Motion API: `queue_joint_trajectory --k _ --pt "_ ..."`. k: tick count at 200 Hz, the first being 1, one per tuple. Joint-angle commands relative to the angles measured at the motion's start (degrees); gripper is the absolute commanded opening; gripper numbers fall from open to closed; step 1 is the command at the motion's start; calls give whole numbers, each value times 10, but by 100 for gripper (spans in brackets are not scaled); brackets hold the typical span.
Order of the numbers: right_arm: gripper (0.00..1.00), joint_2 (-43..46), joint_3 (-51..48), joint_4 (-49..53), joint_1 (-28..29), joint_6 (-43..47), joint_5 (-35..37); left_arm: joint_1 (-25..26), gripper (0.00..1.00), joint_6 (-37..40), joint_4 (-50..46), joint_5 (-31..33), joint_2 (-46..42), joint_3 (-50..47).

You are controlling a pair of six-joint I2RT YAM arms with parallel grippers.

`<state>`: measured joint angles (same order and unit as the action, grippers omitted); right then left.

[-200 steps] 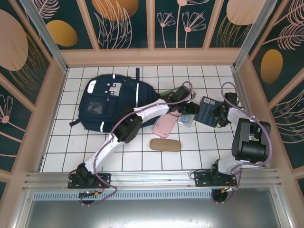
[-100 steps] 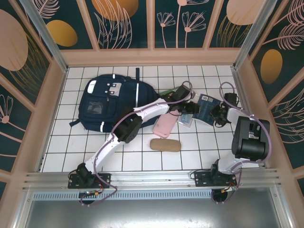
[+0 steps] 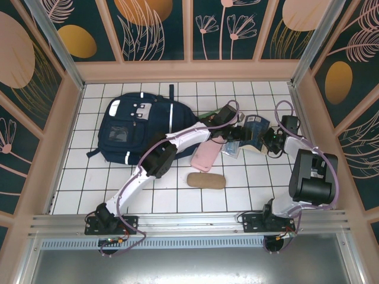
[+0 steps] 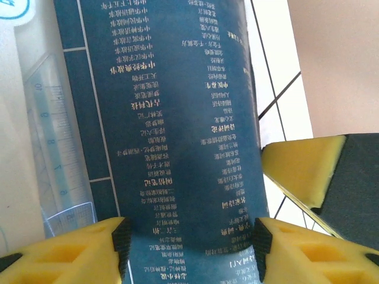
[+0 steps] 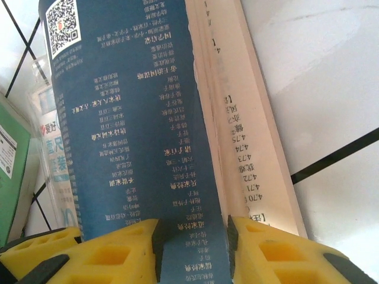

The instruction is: Pack the student bag

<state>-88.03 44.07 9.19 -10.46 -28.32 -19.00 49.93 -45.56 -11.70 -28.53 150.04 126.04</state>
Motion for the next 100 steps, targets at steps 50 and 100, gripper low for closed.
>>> queue_joint_trajectory --k 50,100 --pt "38 -17 25 76 30 27 78 5 61 13 -20 71 -70 -59" --pt "53 -22 39 97 35 32 126 -8 64 33 -48 111 -90 -62"
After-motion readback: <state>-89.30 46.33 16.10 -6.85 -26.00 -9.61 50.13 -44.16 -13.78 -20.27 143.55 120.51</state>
